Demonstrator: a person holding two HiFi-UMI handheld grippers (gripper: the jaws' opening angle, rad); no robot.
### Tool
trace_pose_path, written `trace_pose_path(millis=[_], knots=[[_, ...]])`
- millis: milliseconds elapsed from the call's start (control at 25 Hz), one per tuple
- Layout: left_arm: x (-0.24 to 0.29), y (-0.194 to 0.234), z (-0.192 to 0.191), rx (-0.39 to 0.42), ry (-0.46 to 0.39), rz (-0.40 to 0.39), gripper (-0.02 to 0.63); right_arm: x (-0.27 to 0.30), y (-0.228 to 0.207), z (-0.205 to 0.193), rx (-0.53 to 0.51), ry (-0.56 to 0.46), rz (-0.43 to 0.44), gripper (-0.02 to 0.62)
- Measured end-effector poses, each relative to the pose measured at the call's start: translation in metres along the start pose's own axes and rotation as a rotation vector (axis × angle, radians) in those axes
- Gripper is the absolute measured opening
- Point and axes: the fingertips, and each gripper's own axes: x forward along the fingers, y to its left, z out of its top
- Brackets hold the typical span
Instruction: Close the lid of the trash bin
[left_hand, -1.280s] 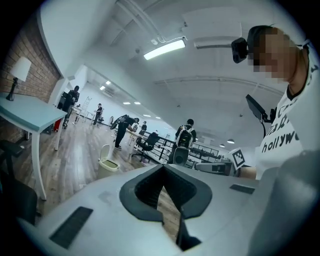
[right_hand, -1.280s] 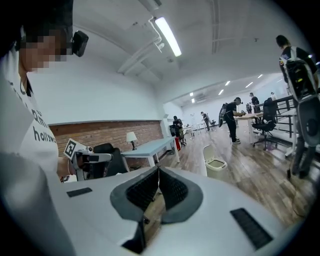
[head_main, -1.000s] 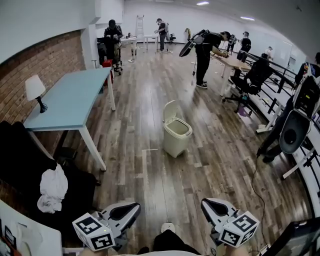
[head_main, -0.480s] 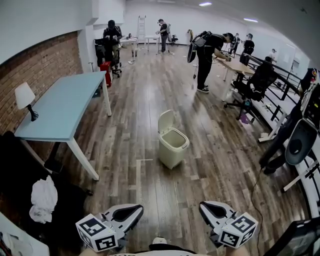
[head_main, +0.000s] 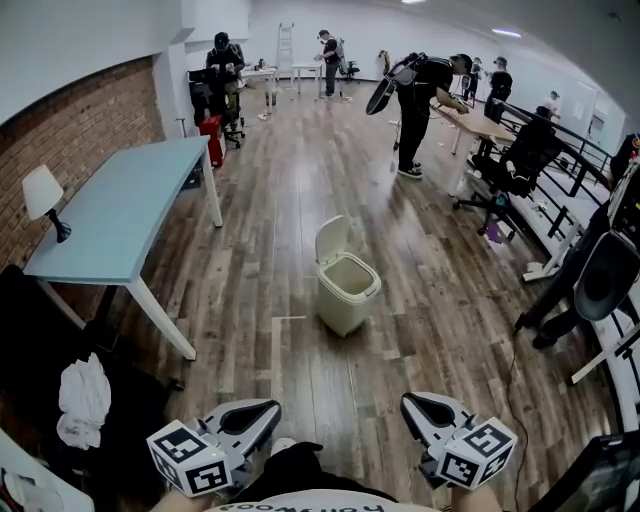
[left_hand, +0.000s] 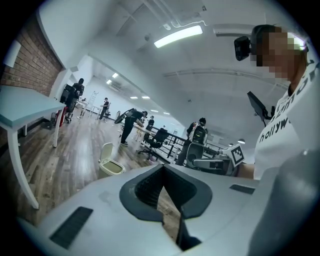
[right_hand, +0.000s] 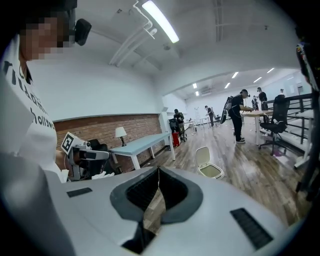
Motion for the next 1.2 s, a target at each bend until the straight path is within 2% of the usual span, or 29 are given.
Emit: trace_pose_path(millis=[200, 400, 600, 760, 1040, 1200], knots=[[0.023, 0.015, 0.000, 0.003, 0.027, -0.006, 0.006, 0.016, -0.016, 0.004, -0.019, 0.020, 0.004, 0.009], [0.057, 0.043, 0.021, 0.007, 0.030, -0.049, 0.006, 0.040, -0.046, 0.017, -0.035, 0.045, -0.051, 0.009], [0.087, 0.085, 0.041, -0.017, 0.038, -0.059, 0.006, 0.079, -0.066, 0.034, -0.019, 0.051, -0.050, 0.009], [0.110, 0.113, 0.050, -0.041, 0.106, -0.077, 0.006, 0.111, -0.084, 0.054, -0.026, 0.065, -0.048, 0.011], [0.151, 0.183, 0.098, -0.051, 0.121, -0.062, 0.006, 0.168, -0.121, 0.087, 0.034, 0.068, -0.090, 0.009], [0.171, 0.213, 0.117, -0.053, 0.157, -0.098, 0.006, 0.204, -0.142, 0.101, 0.039, 0.085, -0.116, 0.011]])
